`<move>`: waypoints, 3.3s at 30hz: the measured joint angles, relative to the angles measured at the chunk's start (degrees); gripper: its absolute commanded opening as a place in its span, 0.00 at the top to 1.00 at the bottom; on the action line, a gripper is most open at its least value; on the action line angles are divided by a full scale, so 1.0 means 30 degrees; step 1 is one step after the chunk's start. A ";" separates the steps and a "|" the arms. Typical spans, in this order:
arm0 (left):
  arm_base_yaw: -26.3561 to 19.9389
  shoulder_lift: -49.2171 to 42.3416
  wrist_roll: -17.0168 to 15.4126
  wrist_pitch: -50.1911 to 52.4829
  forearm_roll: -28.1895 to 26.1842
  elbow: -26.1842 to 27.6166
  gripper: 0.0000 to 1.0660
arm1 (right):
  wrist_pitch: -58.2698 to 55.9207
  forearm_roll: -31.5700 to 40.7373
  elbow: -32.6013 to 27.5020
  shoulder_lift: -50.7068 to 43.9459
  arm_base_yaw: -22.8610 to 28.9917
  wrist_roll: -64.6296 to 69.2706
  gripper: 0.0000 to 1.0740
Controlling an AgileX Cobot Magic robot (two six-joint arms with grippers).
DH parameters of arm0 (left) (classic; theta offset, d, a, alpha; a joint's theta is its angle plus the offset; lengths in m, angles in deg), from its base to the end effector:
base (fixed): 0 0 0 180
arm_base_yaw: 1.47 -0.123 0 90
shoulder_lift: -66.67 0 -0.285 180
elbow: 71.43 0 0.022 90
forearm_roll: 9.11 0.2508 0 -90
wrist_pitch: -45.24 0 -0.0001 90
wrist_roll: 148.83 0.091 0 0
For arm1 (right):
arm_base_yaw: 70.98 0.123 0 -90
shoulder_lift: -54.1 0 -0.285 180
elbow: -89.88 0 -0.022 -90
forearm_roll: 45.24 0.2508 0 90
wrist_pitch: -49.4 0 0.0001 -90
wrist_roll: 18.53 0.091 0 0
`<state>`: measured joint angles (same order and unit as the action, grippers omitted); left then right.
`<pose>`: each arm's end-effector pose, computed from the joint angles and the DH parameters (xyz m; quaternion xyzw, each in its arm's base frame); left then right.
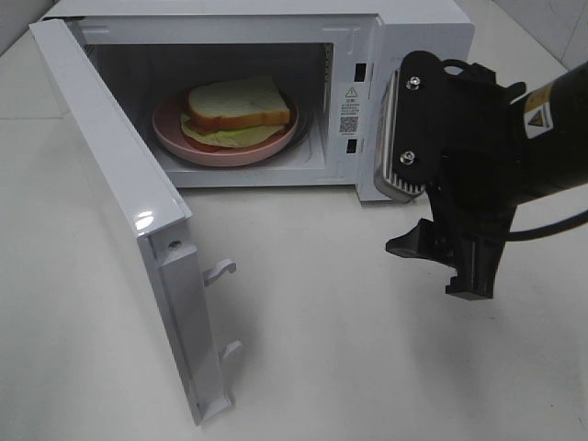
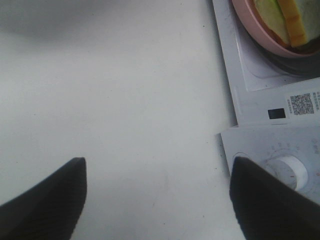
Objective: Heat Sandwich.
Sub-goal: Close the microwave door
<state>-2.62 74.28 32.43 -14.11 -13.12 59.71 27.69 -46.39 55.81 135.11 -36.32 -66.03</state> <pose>-0.0037 -0.0056 0.2781 0.0017 0.8467 -0.0238 0.5315 0.2095 0.1440 0.2517 -0.6164 0.6960 -0.0480 0.3651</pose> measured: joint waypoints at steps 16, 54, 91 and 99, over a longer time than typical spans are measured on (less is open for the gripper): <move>0.0000 0.0000 0.0000 0.0000 0.0000 0.0000 0.05 | -0.0458 0.0000 -0.2960 -0.4335 0.0000 0.4393 0.29; 0.0000 0.0000 0.0000 0.0000 0.0000 0.0000 0.05 | -1.3541 -0.1261 -0.3476 -1.3388 0.0000 1.6005 0.29; 0.0000 0.0000 0.0000 0.0000 0.0000 0.0000 0.05 | -1.3254 -0.2082 -0.4412 -2.4503 -0.8747 1.7513 0.29; 0.0000 0.0000 0.0000 0.0000 0.0000 0.0000 0.05 | -1.2758 -0.1929 -0.4698 -2.4503 -0.9186 1.7513 0.29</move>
<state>-2.62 74.28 32.43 -14.11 -13.12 59.71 -10.59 -52.18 41.71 61.60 -63.88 -13.49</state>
